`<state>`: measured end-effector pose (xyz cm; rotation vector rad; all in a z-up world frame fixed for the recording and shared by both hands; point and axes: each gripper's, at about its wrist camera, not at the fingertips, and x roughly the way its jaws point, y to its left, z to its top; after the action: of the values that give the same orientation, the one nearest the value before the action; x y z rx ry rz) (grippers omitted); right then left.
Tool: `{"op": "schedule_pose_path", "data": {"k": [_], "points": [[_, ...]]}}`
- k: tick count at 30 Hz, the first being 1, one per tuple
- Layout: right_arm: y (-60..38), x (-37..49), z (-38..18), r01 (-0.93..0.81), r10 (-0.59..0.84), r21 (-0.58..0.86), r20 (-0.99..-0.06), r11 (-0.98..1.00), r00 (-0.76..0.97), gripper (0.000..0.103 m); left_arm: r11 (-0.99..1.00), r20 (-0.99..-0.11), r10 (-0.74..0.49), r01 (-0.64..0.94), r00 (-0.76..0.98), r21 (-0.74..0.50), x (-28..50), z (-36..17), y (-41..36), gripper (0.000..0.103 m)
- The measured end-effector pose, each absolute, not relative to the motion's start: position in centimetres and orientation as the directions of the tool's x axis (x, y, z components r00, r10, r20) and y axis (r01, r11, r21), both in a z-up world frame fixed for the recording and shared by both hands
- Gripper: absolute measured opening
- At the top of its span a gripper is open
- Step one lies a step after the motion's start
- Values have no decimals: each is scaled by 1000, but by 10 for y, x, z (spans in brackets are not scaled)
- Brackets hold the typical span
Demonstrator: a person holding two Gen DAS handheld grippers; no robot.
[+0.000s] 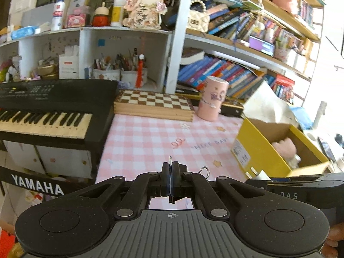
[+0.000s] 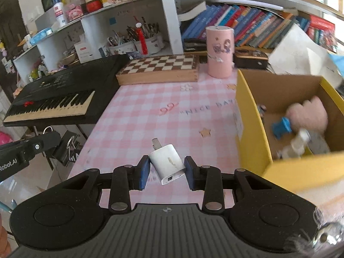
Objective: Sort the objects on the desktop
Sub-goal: 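Carry the binder clip in the left tool while the right tool carries the charger cube to the box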
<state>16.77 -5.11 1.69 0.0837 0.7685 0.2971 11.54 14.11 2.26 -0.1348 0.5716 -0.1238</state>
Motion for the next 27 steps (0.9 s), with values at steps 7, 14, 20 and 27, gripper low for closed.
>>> {"op": "schedule_pose_path", "data": {"k": [7, 14, 20, 27], "points": [[-59, 120, 9, -137, 224, 180, -693, 974, 685, 32, 968, -539, -247, 176, 805, -181, 99, 15, 135, 0], [-70, 93, 7, -58, 159, 165, -713, 985, 683, 32, 942, -548, -334, 268, 767, -201, 90, 9, 120, 0], [-80, 83, 5, -3, 106, 142, -728, 990, 678, 32, 920, -548, -391, 330, 740, -211, 87, 7, 106, 0], [-96, 73, 4, 61, 60, 139, -729, 988, 682, 32, 894, -545, -443, 399, 711, -206, 87, 7, 89, 0]]}}
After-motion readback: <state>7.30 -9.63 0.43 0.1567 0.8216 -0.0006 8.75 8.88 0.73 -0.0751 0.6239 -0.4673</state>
